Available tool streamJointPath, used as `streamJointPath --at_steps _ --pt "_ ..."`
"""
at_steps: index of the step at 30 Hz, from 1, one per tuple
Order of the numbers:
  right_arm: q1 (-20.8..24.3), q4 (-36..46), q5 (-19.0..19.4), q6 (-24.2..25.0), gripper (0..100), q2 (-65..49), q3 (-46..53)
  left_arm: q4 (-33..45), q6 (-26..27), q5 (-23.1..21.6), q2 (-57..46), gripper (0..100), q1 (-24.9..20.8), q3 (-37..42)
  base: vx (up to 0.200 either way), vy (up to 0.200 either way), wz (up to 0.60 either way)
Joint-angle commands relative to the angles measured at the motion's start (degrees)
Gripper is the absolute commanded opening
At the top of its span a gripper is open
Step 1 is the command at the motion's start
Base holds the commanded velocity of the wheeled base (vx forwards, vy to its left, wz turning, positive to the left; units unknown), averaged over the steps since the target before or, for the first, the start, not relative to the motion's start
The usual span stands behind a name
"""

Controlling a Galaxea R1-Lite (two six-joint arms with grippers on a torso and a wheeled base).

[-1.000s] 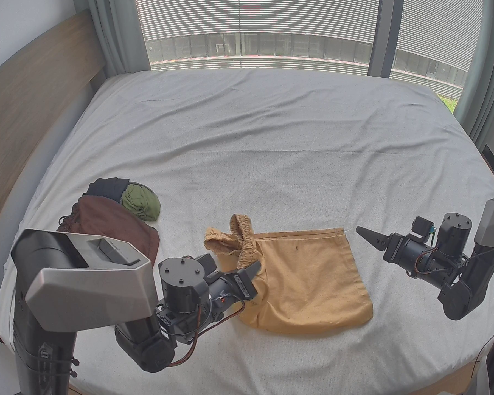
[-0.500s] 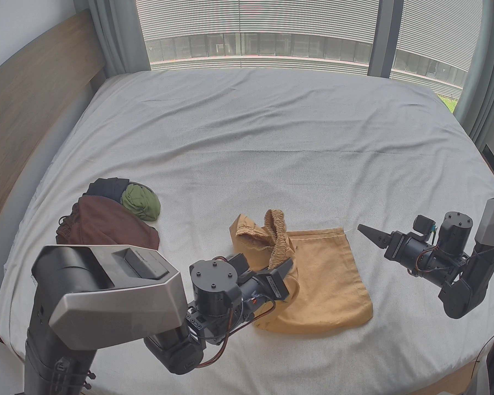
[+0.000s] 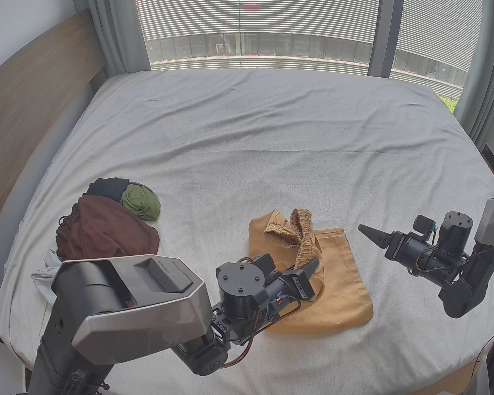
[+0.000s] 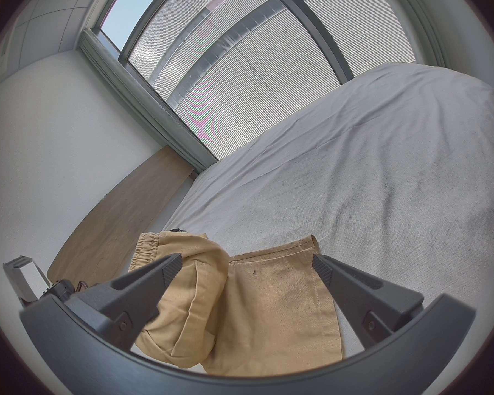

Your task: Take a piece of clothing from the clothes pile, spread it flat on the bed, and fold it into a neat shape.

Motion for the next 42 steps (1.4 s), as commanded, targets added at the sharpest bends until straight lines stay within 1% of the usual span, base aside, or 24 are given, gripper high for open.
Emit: streamJointPath --at_steps 1,8,12,20,27,28,38,42 --pt "0.02 -0.03 0.03 0.01 100 0.22 0.0 0.04 -0.14 -0.05 1.91 0 -0.97 -2.12 0.0 0.0 0.0" --pt "-0.07 -0.03 0.03 0.1 100 0.22 -0.53 1.44 -1.02 -0.13 2.78 0 -2.99 -4.75 0.0 0.0 0.0" --pt "-1.22 -0.03 -0.06 0.1 100 0.22 -1.32 1.88 -1.2 -0.13 3.75 0 -3.69 -5.9 0.0 0.0 0.0" --pt "-4.12 -0.03 -0.23 0.18 100 1.89 -3.96 2.32 -1.2 -0.05 6.65 0 -3.69 -7.83 0.0 0.0 0.0" --pt "-4.47 -0.03 -0.23 0.18 100 1.89 -4.22 2.14 -1.2 -0.05 7.09 0 -3.43 -8.97 0.0 0.0 0.0" --pt "-4.47 -0.03 -0.23 0.18 100 1.89 -4.22 2.14 -1.2 -0.05 7.09 100 -3.43 -8.89 0.0 0.0 0.0" --pt "-4.47 -0.03 -0.23 0.18 100 1.89 -4.22 2.23 -1.2 0.22 7.09 100 -3.61 -9.06 0.0 0.0 0.0" --pt "-4.56 -0.03 -0.23 0.18 100 1.89 -4.22 1.88 -1.28 0.57 6.39 100 -2.55 -8.01 0.0 0.0 0.0"
